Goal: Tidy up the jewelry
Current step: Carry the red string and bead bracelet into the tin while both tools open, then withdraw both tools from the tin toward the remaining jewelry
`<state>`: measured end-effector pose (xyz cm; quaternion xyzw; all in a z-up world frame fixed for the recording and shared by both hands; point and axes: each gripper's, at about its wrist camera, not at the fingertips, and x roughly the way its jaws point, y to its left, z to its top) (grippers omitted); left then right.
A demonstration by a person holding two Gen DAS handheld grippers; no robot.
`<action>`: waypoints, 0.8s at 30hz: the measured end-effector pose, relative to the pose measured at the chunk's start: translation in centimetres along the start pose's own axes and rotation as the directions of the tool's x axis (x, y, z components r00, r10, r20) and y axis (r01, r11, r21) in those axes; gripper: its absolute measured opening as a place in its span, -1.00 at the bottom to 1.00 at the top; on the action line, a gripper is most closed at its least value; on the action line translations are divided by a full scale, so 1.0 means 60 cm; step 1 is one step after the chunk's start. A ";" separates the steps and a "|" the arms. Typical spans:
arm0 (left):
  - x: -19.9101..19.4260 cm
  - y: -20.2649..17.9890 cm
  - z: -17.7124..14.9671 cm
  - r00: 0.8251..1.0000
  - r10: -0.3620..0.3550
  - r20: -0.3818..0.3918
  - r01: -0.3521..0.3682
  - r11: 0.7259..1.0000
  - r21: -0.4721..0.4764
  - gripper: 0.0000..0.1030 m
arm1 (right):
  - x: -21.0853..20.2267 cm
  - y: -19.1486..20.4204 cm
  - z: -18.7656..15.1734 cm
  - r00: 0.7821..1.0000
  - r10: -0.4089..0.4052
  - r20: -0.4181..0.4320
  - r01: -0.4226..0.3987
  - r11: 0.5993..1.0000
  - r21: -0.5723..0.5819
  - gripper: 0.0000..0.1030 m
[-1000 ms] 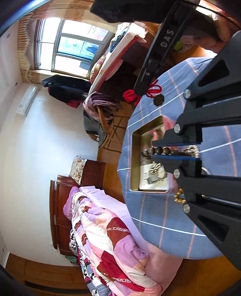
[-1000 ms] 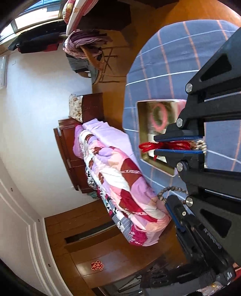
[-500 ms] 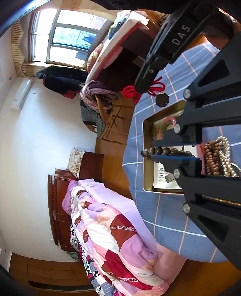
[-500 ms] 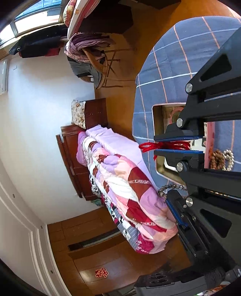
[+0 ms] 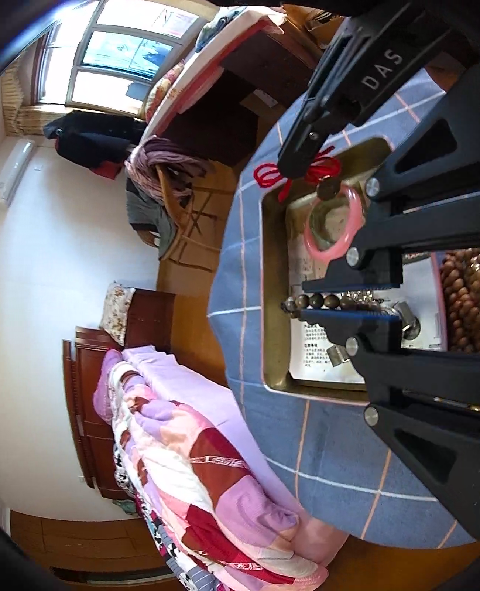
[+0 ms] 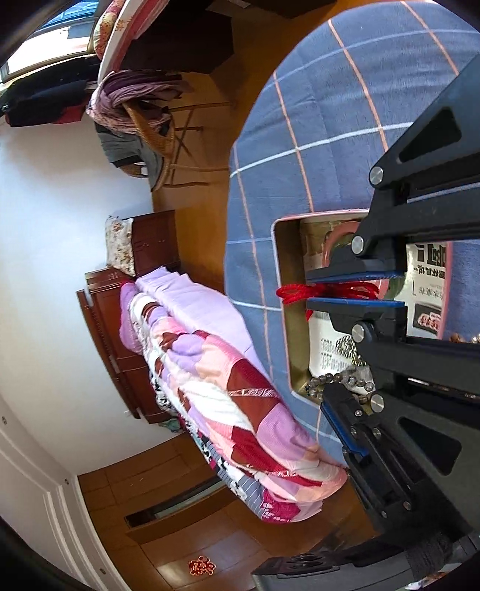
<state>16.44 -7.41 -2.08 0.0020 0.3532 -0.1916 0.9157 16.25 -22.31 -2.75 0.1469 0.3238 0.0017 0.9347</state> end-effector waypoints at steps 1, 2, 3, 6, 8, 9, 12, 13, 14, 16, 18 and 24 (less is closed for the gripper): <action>0.005 -0.001 0.000 1.000 0.003 -0.006 -0.003 1.000 0.000 -0.84 | 0.009 -0.003 -0.003 1.000 -0.004 -0.008 0.004 1.000 0.002 -0.86; 0.011 0.000 -0.002 1.000 0.005 -0.013 -0.005 1.000 0.001 -0.84 | 0.017 -0.005 -0.005 1.000 -0.006 -0.015 0.006 1.000 0.004 -0.86; 0.017 0.000 -0.003 1.000 0.008 -0.020 -0.008 1.000 0.004 -0.84 | 0.023 -0.007 -0.006 1.000 -0.009 -0.021 0.010 1.000 0.005 -0.86; 0.031 -0.001 -0.008 0.999 0.021 -0.037 -0.021 1.000 0.014 -0.84 | 0.042 -0.014 -0.014 0.999 -0.010 -0.043 0.010 1.000 0.007 -0.86; 0.038 -0.001 -0.010 0.999 0.022 -0.049 -0.022 1.000 0.012 -0.84 | 0.054 -0.015 -0.021 0.998 -0.004 -0.061 0.004 1.000 0.001 -0.86; 0.042 -0.001 -0.011 0.998 0.027 -0.055 -0.026 1.000 0.010 -0.84 | 0.057 -0.016 -0.024 0.998 0.009 -0.066 -0.009 1.000 0.003 -0.85; 0.053 -0.005 -0.014 0.996 0.055 -0.076 -0.054 0.998 0.017 -0.82 | 0.064 -0.020 -0.027 0.994 0.042 -0.099 -0.040 0.999 0.021 -0.58; 0.056 -0.005 -0.016 0.994 0.073 -0.086 -0.072 0.997 0.017 -0.79 | 0.066 -0.021 -0.027 0.994 0.044 -0.103 -0.042 0.999 0.025 -0.17; 0.059 -0.004 -0.018 0.992 0.087 -0.096 -0.087 0.996 0.012 -0.79 | 0.059 -0.022 -0.027 0.994 0.054 -0.092 -0.052 0.998 0.028 0.14; 0.060 -0.001 -0.021 0.988 0.091 -0.123 -0.092 0.996 -0.003 -0.49 | 0.038 -0.020 -0.025 0.998 0.052 -0.045 -0.051 0.998 0.027 0.48; 0.052 -0.007 -0.020 0.989 0.086 -0.122 -0.087 0.996 0.001 -0.08 | 0.006 -0.015 -0.022 0.998 0.047 0.028 -0.048 0.999 0.017 0.51; -0.015 -0.018 -0.020 0.986 0.167 -0.012 -0.167 0.986 0.008 0.78 | -0.059 -0.009 -0.037 0.994 -0.046 0.096 0.044 0.999 0.024 0.51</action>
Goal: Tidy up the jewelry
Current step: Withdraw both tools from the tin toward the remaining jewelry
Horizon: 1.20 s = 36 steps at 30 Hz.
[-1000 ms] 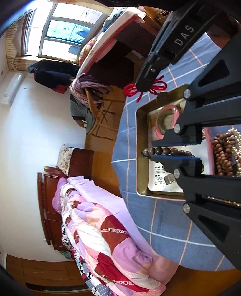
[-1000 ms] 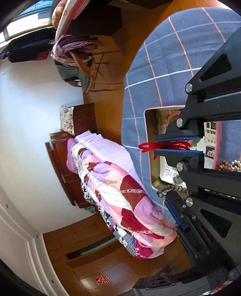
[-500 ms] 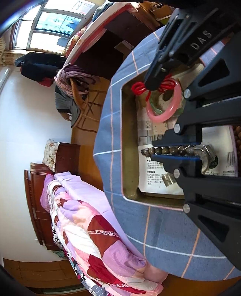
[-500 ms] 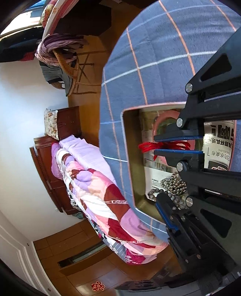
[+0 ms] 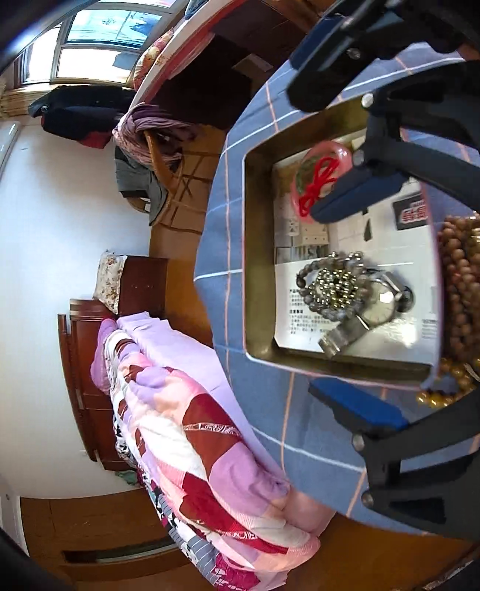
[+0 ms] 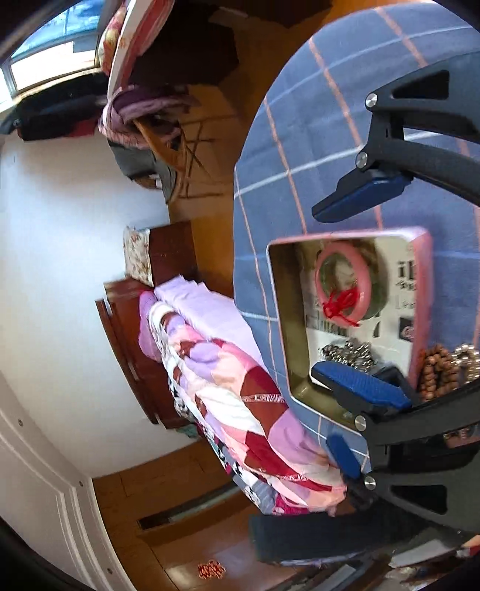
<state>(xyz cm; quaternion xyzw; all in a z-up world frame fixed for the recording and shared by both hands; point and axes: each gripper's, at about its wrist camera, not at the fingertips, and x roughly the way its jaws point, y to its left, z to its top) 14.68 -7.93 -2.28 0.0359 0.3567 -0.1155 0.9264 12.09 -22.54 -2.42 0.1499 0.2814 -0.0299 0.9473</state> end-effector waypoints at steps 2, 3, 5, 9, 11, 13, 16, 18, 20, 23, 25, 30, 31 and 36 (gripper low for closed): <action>-0.014 0.005 -0.009 1.000 0.014 -0.007 -0.014 1.000 -0.006 0.80 | -0.019 -0.004 -0.008 1.000 -0.012 0.003 0.012 1.000 0.028 0.51; -0.020 0.008 -0.014 1.000 0.022 -0.008 -0.022 1.000 -0.010 0.80 | -0.029 -0.007 -0.013 1.000 -0.011 0.000 0.011 0.999 0.044 0.51; -0.040 0.017 -0.028 0.999 0.038 -0.012 -0.038 0.999 -0.021 0.84 | -0.045 -0.010 -0.026 1.000 -0.008 -0.012 0.008 0.998 0.062 0.51; -0.062 0.032 -0.050 0.998 0.056 -0.013 -0.057 0.998 -0.041 0.94 | -0.071 -0.009 -0.050 0.999 -0.035 -0.026 0.037 0.998 0.060 0.51; -0.075 0.035 -0.065 0.997 0.077 -0.015 -0.078 0.996 -0.035 0.95 | -0.084 -0.014 -0.060 0.998 -0.042 -0.038 0.045 0.996 0.075 0.51; -0.081 0.036 -0.076 0.995 0.094 -0.020 -0.094 0.995 -0.027 0.96 | -0.094 -0.017 -0.067 0.998 -0.042 -0.038 0.045 0.995 0.091 0.51; -0.091 0.041 -0.099 0.993 0.108 -0.041 -0.109 0.994 -0.021 0.97 | -0.113 -0.019 -0.081 0.998 -0.041 -0.044 0.046 0.994 0.101 0.51; -0.100 0.044 -0.117 0.991 0.122 -0.046 -0.122 0.992 -0.012 0.97 | -0.124 -0.015 -0.089 0.998 -0.048 -0.048 0.052 0.995 0.083 0.51; -0.108 0.050 -0.134 0.989 0.137 -0.050 -0.137 0.990 -0.009 0.97 | -0.132 -0.009 -0.099 0.997 -0.061 -0.047 0.064 0.996 0.056 0.51; -0.117 0.066 -0.156 0.988 0.138 -0.067 -0.140 0.990 -0.021 0.97 | -0.139 -0.004 -0.115 0.995 -0.076 -0.060 0.078 0.997 0.028 0.51; -0.124 0.078 -0.169 0.988 0.139 -0.074 -0.142 0.989 -0.036 0.97 | -0.140 -0.004 -0.124 0.995 -0.071 -0.074 0.073 0.997 0.022 0.51; -0.137 0.095 -0.187 0.988 0.133 -0.080 -0.138 0.988 -0.067 0.97 | -0.141 0.002 -0.142 0.992 -0.041 -0.115 0.042 0.999 0.013 0.51; -0.142 0.095 -0.192 0.989 0.127 -0.077 -0.132 0.989 -0.072 0.97 | -0.141 0.004 -0.145 0.992 -0.039 -0.122 0.040 0.999 0.006 0.51; -0.140 0.100 -0.204 0.988 0.130 -0.084 -0.135 0.989 -0.061 0.97 | -0.136 0.012 -0.160 0.988 -0.032 -0.151 0.030 0.999 -0.018 0.51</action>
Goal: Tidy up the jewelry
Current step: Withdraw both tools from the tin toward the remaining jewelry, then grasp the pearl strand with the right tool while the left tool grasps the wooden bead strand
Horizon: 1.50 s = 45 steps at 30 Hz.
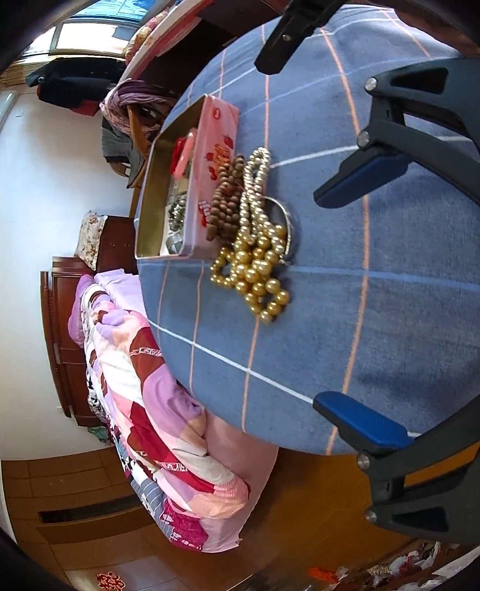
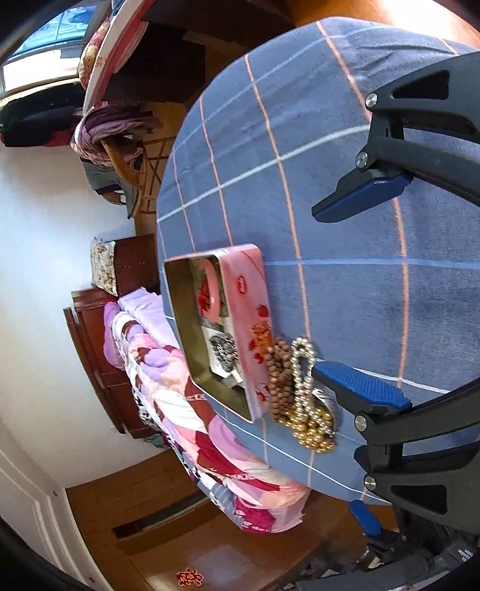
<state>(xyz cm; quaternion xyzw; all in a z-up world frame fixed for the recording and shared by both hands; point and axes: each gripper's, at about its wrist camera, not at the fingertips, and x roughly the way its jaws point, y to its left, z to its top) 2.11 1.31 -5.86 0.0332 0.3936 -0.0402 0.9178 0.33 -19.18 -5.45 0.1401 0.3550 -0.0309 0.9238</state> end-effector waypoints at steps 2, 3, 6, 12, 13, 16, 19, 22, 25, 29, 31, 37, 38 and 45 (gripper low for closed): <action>0.004 0.001 -0.002 1.000 0.004 -0.009 -0.004 1.000 0.002 0.97 | 0.003 0.002 -0.003 1.000 0.009 -0.011 -0.009 1.000 -0.003 0.51; 0.005 0.002 -0.003 1.000 0.002 -0.015 -0.002 1.000 0.001 0.97 | 0.005 0.004 -0.003 1.000 0.011 -0.015 -0.011 1.000 -0.005 0.51; 0.006 0.005 -0.010 1.000 -0.007 -0.021 0.007 1.000 -0.003 0.97 | 0.012 0.008 -0.005 1.000 0.010 -0.025 -0.010 1.000 -0.012 0.51; 0.006 0.013 -0.009 1.000 -0.019 -0.021 0.018 1.000 -0.009 0.97 | 0.032 0.018 0.007 0.995 0.084 -0.055 -0.084 0.996 -0.009 0.51; 0.004 0.017 -0.007 1.000 -0.020 -0.013 0.020 1.000 -0.016 0.97 | 0.036 0.024 0.012 0.993 0.102 -0.061 -0.103 0.995 -0.010 0.51; 0.000 0.022 -0.002 1.000 -0.017 0.006 0.017 1.000 -0.023 0.96 | 0.061 0.039 0.019 0.984 0.146 -0.102 -0.146 0.989 0.004 0.48; -0.002 0.030 0.001 1.000 0.010 0.017 -0.010 1.000 -0.023 0.96 | 0.088 0.059 0.017 0.968 0.197 -0.157 -0.195 0.980 0.028 0.32; -0.001 0.041 0.003 1.000 0.021 0.021 -0.020 0.999 -0.030 0.95 | 0.118 0.080 0.014 0.948 0.244 -0.207 -0.236 0.970 0.060 0.20; -0.001 0.059 0.006 1.000 0.020 0.021 -0.019 0.998 -0.060 0.95 | 0.142 0.098 0.015 0.936 0.267 -0.230 -0.255 0.963 0.082 0.19; -0.001 0.075 0.010 1.000 0.019 0.021 -0.017 0.996 -0.091 0.95 | 0.168 0.104 0.032 0.941 0.258 -0.218 -0.233 0.963 0.132 0.19; -0.001 0.079 0.010 1.000 0.019 0.019 -0.017 0.995 -0.099 0.95 | 0.180 0.108 0.042 0.945 0.247 -0.214 -0.220 0.965 0.140 0.19; 0.003 0.087 0.014 1.000 0.014 0.020 -0.012 0.993 -0.114 0.95 | 0.181 0.119 0.046 0.960 0.196 -0.202 -0.187 0.980 0.062 -0.75; 0.003 0.088 0.015 1.000 0.013 0.023 -0.011 0.994 -0.113 0.95 | 0.175 0.117 0.049 0.959 0.204 -0.198 -0.196 0.979 0.060 -0.88; 0.006 0.077 0.018 0.999 -0.026 0.032 0.028 0.996 -0.088 0.93 | 0.093 0.085 0.065 0.972 0.217 -0.092 -0.216 0.976 0.020 -0.88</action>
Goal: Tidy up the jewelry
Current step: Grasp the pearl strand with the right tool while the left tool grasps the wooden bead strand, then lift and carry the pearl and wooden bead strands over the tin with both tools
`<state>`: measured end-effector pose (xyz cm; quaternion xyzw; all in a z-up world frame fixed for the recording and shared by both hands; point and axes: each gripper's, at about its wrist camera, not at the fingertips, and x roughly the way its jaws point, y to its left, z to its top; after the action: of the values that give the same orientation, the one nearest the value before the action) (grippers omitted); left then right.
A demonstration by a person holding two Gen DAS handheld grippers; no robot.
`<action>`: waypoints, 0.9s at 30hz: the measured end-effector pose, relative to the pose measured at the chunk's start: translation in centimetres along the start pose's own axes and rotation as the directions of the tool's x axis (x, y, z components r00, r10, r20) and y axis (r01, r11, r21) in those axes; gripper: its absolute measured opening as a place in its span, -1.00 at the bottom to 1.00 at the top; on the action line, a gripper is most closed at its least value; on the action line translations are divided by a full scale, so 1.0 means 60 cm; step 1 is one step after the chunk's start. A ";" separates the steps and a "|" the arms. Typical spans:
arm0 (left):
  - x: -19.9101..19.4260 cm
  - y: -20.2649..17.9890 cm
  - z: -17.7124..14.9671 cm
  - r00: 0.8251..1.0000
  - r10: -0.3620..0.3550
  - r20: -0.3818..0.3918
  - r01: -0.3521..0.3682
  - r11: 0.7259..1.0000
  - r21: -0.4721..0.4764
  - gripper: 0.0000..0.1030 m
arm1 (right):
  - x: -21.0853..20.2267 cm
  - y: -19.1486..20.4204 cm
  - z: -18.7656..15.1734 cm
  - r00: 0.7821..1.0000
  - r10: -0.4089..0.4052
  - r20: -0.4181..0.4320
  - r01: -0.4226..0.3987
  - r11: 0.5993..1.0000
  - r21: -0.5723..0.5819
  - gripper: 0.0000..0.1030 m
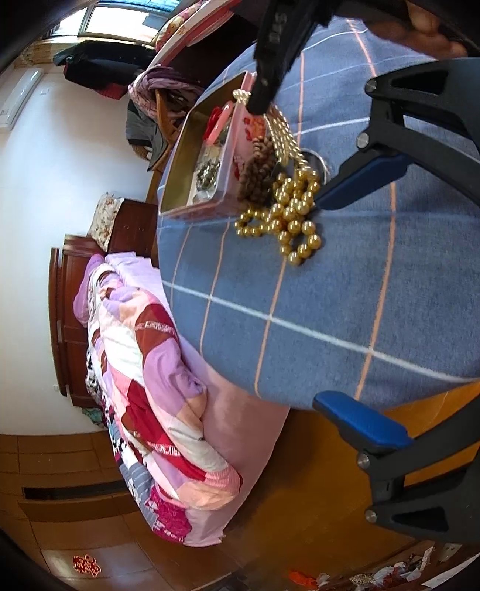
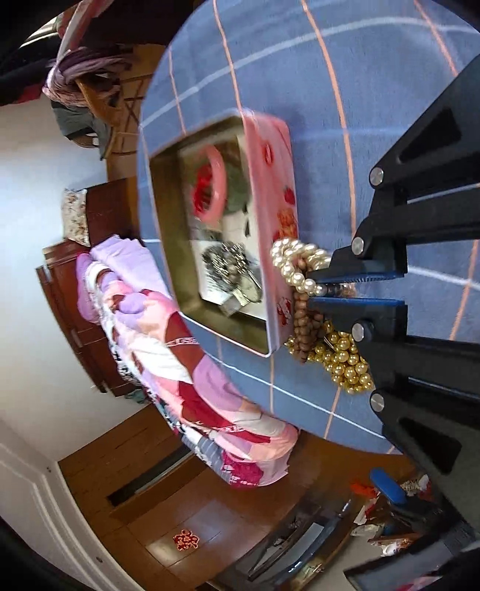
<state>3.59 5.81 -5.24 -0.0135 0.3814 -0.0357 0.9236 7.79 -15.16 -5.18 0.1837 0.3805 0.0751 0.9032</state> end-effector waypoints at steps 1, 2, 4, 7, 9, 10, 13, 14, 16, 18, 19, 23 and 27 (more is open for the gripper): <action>0.001 -0.003 0.001 1.000 -0.014 0.000 0.014 1.000 0.004 0.87 | -0.011 -0.005 0.000 1.000 -0.003 0.011 0.003 1.000 0.004 -0.88; 0.001 -0.008 0.003 0.999 -0.033 0.000 0.033 0.999 0.014 0.84 | -0.025 -0.013 0.001 1.000 -0.012 0.026 0.011 1.000 0.009 -0.88; 0.001 -0.021 0.011 0.998 -0.061 0.006 0.061 0.997 0.047 0.77 | -0.044 -0.023 -0.001 0.998 -0.033 0.051 0.032 0.999 0.015 -0.88; 0.001 -0.043 0.031 0.993 -0.116 0.025 0.114 0.991 0.076 0.77 | -0.062 -0.038 0.000 0.994 -0.072 0.085 0.071 0.997 0.015 -0.88; 0.008 -0.060 0.047 0.986 -0.165 0.029 0.162 0.983 0.086 0.77 | -0.065 -0.049 0.004 0.992 -0.090 0.092 0.089 0.996 0.018 -0.88; 0.015 -0.070 0.058 0.982 -0.184 0.034 0.180 0.979 0.094 0.77 | -0.065 -0.056 0.005 0.992 -0.090 0.089 0.088 0.996 0.028 -0.88; 0.052 -0.100 0.082 0.971 -0.237 -0.015 0.237 0.964 0.121 0.77 | -0.063 -0.069 0.006 0.993 -0.090 0.080 0.086 0.995 0.052 -0.88; 0.063 -0.107 0.087 0.971 -0.235 -0.036 0.238 0.964 0.123 0.77 | -0.064 -0.073 0.006 0.993 -0.088 0.080 0.084 0.995 0.057 -0.88; 0.089 -0.124 0.098 0.975 -0.218 -0.050 0.223 0.965 0.135 0.77 | -0.065 -0.078 0.007 0.993 -0.085 0.080 0.081 0.995 0.059 -0.88; 0.109 -0.139 0.102 0.975 -0.206 -0.080 0.217 0.965 0.148 0.61 | -0.064 -0.080 0.006 0.993 -0.083 0.080 0.078 0.995 0.062 -0.88; 0.119 -0.144 0.101 0.973 -0.207 -0.101 0.221 0.963 0.155 0.26 | -0.065 -0.083 0.007 0.994 -0.081 0.079 0.076 0.995 0.065 -0.88; 0.120 -0.148 0.091 0.967 -0.225 -0.118 0.242 0.958 0.156 -0.16 | -0.063 -0.094 0.007 0.994 -0.081 0.077 0.075 0.994 0.078 -0.88; 0.097 -0.151 0.084 0.963 -0.251 -0.098 0.265 0.948 0.179 -0.47 | -0.061 -0.099 0.005 0.994 -0.082 0.076 0.075 0.993 0.095 -0.88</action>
<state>10.77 -3.66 -5.32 0.0263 0.4050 -0.1928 0.8934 5.39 -21.71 -4.86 0.2127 0.3540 0.0146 0.9106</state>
